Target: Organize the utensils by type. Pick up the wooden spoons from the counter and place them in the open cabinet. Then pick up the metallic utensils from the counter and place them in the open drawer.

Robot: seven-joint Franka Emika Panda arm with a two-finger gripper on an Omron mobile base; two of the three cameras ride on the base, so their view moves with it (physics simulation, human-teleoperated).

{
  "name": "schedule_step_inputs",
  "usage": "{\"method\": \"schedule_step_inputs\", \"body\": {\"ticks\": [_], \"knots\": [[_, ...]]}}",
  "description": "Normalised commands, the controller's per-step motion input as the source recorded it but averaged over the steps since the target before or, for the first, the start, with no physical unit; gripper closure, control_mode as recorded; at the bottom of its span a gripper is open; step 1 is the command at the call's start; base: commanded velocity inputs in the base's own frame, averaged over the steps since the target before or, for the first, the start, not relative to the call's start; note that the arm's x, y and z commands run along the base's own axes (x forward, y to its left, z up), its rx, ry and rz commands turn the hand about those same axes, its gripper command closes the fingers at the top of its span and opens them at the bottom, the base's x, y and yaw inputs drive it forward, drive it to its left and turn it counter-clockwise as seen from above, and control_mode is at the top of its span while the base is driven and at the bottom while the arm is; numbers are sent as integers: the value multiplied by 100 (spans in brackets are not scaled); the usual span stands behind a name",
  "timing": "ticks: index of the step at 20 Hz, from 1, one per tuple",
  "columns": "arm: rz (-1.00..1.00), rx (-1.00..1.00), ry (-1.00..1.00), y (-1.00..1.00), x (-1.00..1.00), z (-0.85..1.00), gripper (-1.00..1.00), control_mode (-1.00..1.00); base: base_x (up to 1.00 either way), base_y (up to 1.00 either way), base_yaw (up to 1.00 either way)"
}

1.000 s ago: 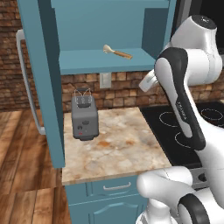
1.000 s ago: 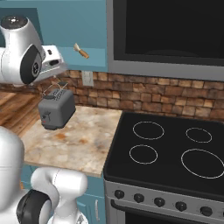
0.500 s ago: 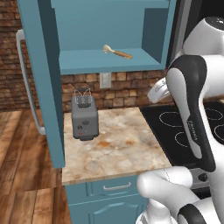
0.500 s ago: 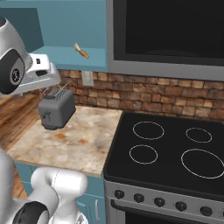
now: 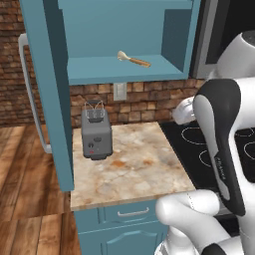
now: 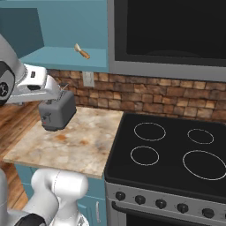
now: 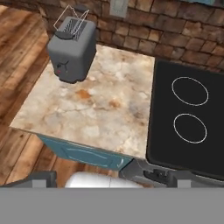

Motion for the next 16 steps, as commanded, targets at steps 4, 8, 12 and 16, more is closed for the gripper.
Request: {"method": "schedule_step_inputs", "body": {"ticks": [4, 8, 12, 16], "knots": [[-11, 10, 0, -54, -16, -6, -100, -100, 0, 0, 0], [-5, 10, 0, -40, -3, -9, -100, -100, 0, 0, 0], [-2, 2, 0, -4, -4, -9, -100, 100, -10, 0, -4], [0, 0, 0, 0, 0, 0, -100, 100, -48, -3, -5]]}}
